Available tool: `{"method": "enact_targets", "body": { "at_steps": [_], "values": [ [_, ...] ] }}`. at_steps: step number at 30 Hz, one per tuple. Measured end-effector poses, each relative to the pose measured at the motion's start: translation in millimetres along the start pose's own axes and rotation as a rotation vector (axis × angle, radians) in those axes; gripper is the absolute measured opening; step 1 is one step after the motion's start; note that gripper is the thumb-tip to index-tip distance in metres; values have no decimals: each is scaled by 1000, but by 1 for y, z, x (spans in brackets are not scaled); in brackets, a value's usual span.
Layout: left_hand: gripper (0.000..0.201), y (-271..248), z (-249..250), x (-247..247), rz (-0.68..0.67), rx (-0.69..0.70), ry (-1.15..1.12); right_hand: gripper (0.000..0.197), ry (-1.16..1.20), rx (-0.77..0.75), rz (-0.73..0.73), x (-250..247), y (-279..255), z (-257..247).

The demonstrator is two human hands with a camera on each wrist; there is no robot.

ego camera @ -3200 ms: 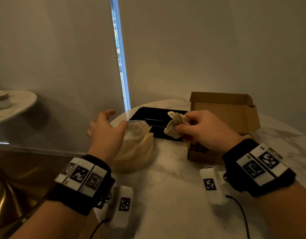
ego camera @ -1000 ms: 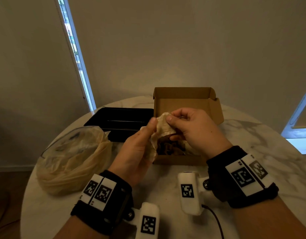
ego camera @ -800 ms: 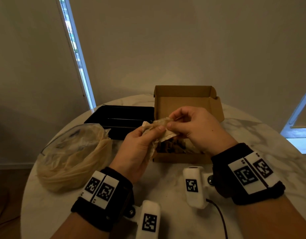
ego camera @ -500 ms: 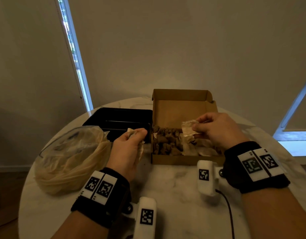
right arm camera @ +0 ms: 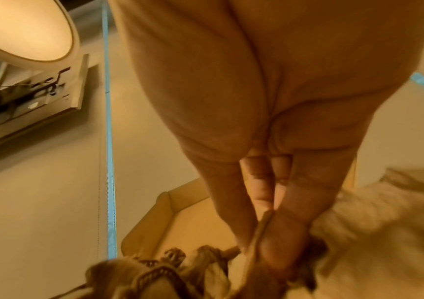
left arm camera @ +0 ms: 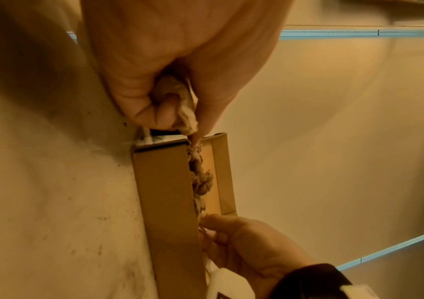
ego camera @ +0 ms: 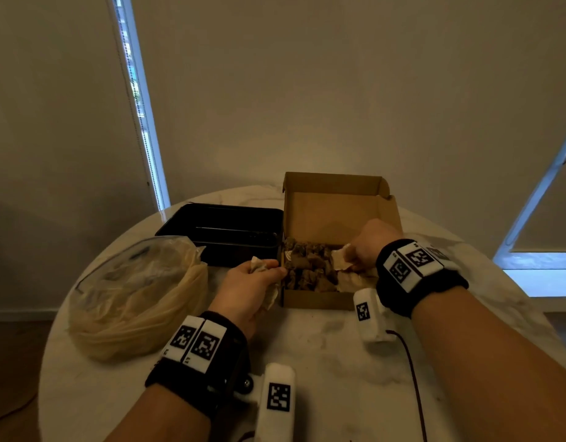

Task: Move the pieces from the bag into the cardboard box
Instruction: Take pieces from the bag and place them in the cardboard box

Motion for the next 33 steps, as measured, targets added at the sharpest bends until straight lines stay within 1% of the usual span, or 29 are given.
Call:
{"method": "enact_targets", "body": {
  "at_steps": [1, 3, 5, 6, 8, 11, 12, 13, 14, 15, 17, 18, 19, 21, 22, 23, 24, 26, 27, 29, 31, 33],
  "values": [
    [23, -1, 0, 0, 1, -1, -5, 20, -28, -7, 28, -3, -4, 0],
    [22, 0, 0, 0, 6, 3, -5, 19, -15, -38, 128, -11, -8, 0],
    [20, -1, 0, 0, 7, 3, -1, 15, 12, -95, 228, -18, -12, -3],
    [20, 0, 0, 0, 7, 4, -1, 13, 6, -119, 254, -18, -14, -4],
    [20, 0, 0, 0, 8, 5, 11, 12, -45, -152, 222, -13, -17, -5],
    [16, -5, 2, 0, -2, 4, 6, 21, -185, -152, 20, 5, -22, -4],
    [14, -7, 5, 0, -7, -4, -18, 23, -213, -163, 4, 8, -23, -4],
    [16, -9, 8, 0, -7, -15, -45, 24, -219, -175, 24, 7, -26, -4],
    [23, -12, 12, 0, 4, -28, -73, 24, -203, -198, 64, 4, -30, -5],
    [30, -12, 17, 0, 21, -46, -115, 24, -151, -233, 112, 0, -36, -8],
    [42, -11, 23, 4, 10, -84, -287, 26, 50, -310, 163, -7, -54, -16],
    [44, -12, 25, 7, -20, -96, -395, 29, 152, -350, 147, -10, -67, -22],
    [43, -15, 26, 9, -47, -95, -475, 33, 238, -382, 99, -10, -80, -28],
    [38, -20, 28, 14, -87, -80, -550, 42, 328, -402, -45, -3, -98, -39],
    [36, -22, 28, 15, -114, -70, -560, 44, 338, -410, -100, 3, -103, -42],
    [37, -24, 28, 15, -143, -59, -562, 40, 353, -418, -124, 10, -103, -44],
    [38, -26, 29, 15, -163, -43, -555, 31, 382, -420, -113, 14, -101, -45],
    [38, -27, 29, 15, -191, 5, -502, 13, 455, -411, -34, 14, -95, -41],
    [36, -26, 29, 15, -207, 33, -455, 9, 493, -394, 1, 12, -91, -37],
    [29, -25, 29, 14, -223, 93, -375, 10, 594, -348, 21, 9, -87, -31],
    [24, -23, 27, 14, -221, 149, -325, 15, 758, -276, -47, 11, -87, -26],
    [22, -23, 27, 12, -211, 189, -295, 23, 875, -250, -138, 16, -90, -25]
  ]
}}
Point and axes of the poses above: each hand's wrist, its own y-axis towards the middle knuckle, its own x-axis out of the palm, z = x × y, the point moved 3 cm from there along y, towards the middle knuckle, and after that the axes turned 9 degrees about z, right-handed, at the moved point
